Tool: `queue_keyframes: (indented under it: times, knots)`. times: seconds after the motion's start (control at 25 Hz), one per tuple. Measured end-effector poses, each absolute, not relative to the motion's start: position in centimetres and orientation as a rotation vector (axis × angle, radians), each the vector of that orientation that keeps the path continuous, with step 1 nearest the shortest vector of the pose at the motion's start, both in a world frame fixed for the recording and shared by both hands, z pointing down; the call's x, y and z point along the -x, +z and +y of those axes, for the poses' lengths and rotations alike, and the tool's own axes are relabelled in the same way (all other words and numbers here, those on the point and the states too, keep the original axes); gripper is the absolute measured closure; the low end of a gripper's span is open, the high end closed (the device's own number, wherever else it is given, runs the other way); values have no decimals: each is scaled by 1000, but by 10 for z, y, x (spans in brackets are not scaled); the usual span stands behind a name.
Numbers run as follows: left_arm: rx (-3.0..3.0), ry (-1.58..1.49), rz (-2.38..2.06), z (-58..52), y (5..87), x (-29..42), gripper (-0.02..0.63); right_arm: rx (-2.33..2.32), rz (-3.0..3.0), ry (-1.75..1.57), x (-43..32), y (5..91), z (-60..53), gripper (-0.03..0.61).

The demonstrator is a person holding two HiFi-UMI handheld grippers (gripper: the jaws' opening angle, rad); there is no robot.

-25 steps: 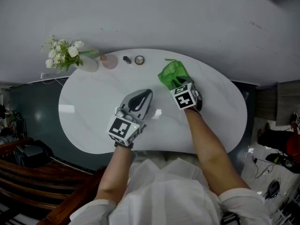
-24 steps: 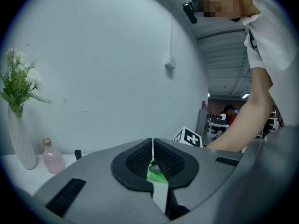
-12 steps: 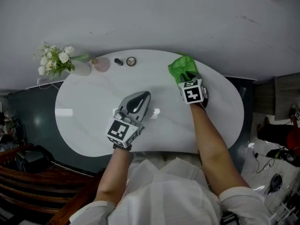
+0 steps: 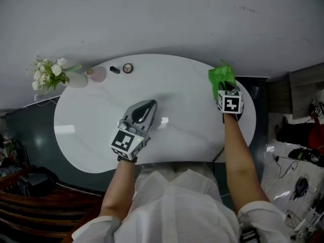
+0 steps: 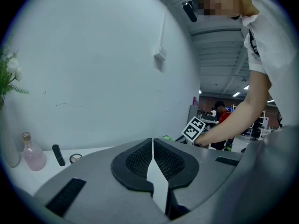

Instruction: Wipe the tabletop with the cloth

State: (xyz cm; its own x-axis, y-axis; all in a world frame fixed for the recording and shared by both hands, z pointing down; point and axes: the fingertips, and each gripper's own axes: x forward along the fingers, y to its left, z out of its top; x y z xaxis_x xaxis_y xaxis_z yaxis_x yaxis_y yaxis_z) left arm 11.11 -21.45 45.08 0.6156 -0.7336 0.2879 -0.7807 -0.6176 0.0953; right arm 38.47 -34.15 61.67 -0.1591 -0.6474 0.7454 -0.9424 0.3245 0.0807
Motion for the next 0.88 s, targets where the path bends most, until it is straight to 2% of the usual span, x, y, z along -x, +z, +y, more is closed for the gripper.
queue_keyframes:
  times: [0.24,0.52,0.72,0.88]
  knots:
    - [-2640,328,-1216,-213,451,-125,595,-1569,-1749,615,-478,620,-312,506]
    - [-2664,322,-1194,-208,448,-135,595,-1699,-1606,654,-544,624,-263,506]
    - [-2652,316,-1210,-207,445,-131,595,-1786,-1550,673,-548,624,-250,509]
    - [-2654,319,-1227,-206,443,-124,595,-1789,-1578,685,-518,623,-253,509]
